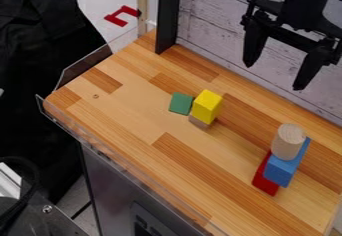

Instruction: Removed the building block from the right and added it o set on the left

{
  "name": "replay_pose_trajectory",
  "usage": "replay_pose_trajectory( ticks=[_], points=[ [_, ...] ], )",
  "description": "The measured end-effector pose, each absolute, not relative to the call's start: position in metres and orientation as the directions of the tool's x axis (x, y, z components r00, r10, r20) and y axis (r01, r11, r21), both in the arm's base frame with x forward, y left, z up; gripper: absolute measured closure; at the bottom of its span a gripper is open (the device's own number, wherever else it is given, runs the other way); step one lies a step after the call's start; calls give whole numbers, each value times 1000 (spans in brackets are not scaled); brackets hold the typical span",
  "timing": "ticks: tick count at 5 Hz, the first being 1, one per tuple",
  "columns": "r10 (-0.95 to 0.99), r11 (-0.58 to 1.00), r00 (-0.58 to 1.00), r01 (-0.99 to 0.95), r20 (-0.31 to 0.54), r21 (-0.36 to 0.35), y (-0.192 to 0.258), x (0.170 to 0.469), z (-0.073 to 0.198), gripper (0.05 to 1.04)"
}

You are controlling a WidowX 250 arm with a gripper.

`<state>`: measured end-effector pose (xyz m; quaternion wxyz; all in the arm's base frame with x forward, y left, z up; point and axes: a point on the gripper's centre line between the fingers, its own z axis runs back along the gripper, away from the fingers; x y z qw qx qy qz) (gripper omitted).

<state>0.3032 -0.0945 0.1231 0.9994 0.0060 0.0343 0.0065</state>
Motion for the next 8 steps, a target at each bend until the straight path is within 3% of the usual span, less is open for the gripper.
replay_pose_trajectory(
  ticks=[3,6,8],
  points=[
    [-8,999,989,15,-149,47,-104,297,96,84],
    [22,999,993,-17,-119,45,-126,285,103,84],
    [40,999,987,-38,-158,15,-131,277,100,84]
  ],
)
